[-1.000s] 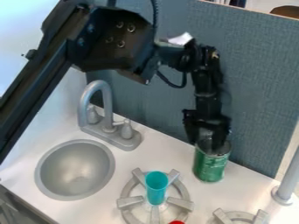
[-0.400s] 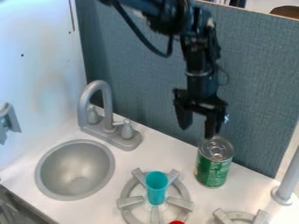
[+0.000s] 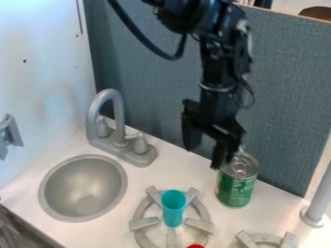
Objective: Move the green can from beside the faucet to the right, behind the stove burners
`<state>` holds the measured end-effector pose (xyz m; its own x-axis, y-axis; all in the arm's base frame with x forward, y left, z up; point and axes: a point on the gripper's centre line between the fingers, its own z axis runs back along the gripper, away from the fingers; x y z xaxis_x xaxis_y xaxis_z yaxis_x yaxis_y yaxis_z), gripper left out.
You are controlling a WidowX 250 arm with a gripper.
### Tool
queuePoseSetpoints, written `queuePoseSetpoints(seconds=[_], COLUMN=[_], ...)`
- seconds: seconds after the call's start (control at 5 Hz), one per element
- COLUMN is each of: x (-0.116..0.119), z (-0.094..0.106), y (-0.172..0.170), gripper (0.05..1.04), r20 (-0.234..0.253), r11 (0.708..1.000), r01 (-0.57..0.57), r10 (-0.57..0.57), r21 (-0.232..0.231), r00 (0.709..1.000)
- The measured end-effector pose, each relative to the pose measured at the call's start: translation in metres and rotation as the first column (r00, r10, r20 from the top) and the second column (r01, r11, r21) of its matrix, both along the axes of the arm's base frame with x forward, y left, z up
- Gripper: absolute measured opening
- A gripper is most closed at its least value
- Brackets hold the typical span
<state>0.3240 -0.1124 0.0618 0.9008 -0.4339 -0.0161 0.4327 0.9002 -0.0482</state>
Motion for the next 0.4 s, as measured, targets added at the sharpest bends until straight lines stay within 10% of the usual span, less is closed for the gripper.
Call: queuePoseSetpoints(seconds=[0.4], x=[-0.023], z=[-0.021], y=[-0.004], gripper=[1.001], r20=[-0.037], r11=[0.997], r01=[0.054], r10=[-0.052], r21=[0.051], r00=[0.998])
